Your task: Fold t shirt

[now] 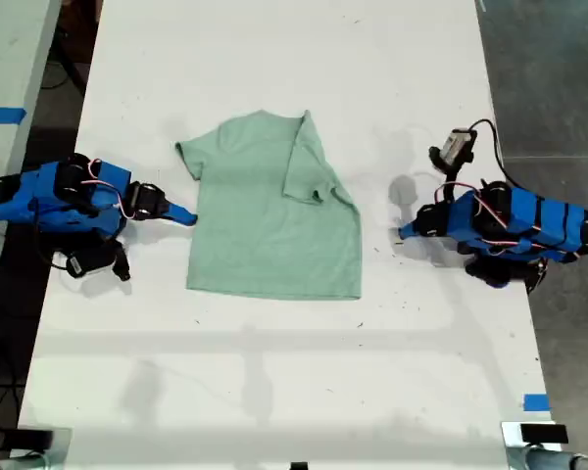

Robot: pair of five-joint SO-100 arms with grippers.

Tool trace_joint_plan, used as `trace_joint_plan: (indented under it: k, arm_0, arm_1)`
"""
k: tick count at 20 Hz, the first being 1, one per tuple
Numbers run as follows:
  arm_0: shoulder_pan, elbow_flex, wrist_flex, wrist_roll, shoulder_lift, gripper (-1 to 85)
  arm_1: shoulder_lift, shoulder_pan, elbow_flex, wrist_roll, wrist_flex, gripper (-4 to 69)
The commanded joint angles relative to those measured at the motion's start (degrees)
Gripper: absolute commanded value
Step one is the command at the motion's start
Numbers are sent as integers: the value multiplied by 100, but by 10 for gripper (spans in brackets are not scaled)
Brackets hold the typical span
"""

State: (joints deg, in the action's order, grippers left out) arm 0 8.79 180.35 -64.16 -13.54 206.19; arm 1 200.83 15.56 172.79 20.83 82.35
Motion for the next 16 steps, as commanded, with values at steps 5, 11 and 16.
trace_joint_plan:
  k: [5,11,16]
  arm_0:
    - [-9,-141,79,62,44,23]
    - [-9,-141,79,62,44,23]
    - [-9,-141,79,62,44,23]
  arm_1:
    - [18,-35,53,-88,0,10]
    - [18,-18,53,-88,0,10]
    - [18,-26,53,-88,0,10]
